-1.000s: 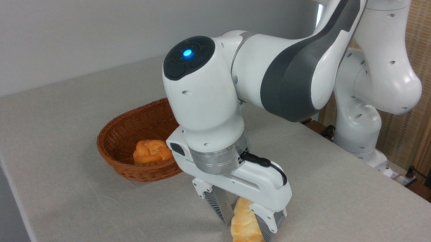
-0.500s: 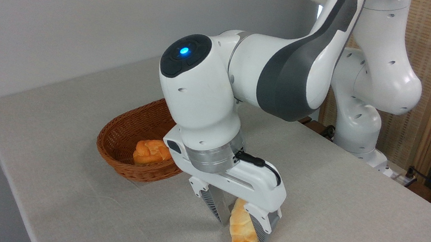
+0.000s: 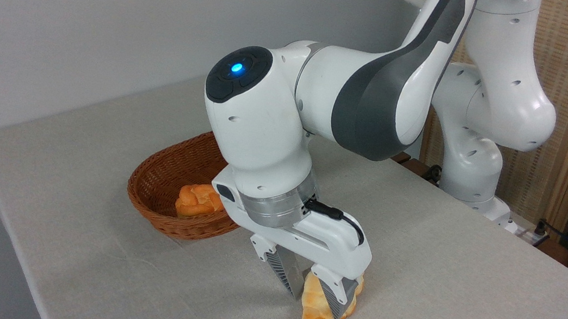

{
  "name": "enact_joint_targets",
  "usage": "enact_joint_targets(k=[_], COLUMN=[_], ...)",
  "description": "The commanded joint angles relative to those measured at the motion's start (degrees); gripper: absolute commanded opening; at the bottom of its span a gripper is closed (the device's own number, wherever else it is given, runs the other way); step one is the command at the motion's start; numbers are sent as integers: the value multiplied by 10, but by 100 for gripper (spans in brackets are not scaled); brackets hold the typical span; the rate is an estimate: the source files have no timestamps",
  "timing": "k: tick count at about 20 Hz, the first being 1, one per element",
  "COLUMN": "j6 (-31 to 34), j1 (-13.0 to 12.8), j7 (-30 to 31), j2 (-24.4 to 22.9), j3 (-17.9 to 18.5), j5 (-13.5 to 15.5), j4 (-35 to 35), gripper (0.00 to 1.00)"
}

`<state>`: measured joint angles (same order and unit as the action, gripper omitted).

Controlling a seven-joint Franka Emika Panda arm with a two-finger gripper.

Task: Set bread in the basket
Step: 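Lift the bread roll and carry it above the basket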

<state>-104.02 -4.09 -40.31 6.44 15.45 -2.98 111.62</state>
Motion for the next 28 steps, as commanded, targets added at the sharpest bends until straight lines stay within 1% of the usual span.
enact_joint_targets(k=[1, 13, 15, 17, 24, 25, 26, 28], j6=[-6, -5, 0, 16, 124, 143, 154, 177], j1=[0, 0, -1, -1, -1, -1, -1, -1], j7=[-9, -15, -17, -16, -11, -7, 1, 30], j2=[3, 2, -6, -18, -35, -39, -43, -47], j3=[1, -3, -4, -8, -64, -88, -105, -146], j5=[1, 0, 1, 1, 15, 25, 37, 53], j4=[-6, -6, -8, -30, -127, -143, -154, -171], gripper=[39, 39, 39, 40, 41, 41, 41, 41])
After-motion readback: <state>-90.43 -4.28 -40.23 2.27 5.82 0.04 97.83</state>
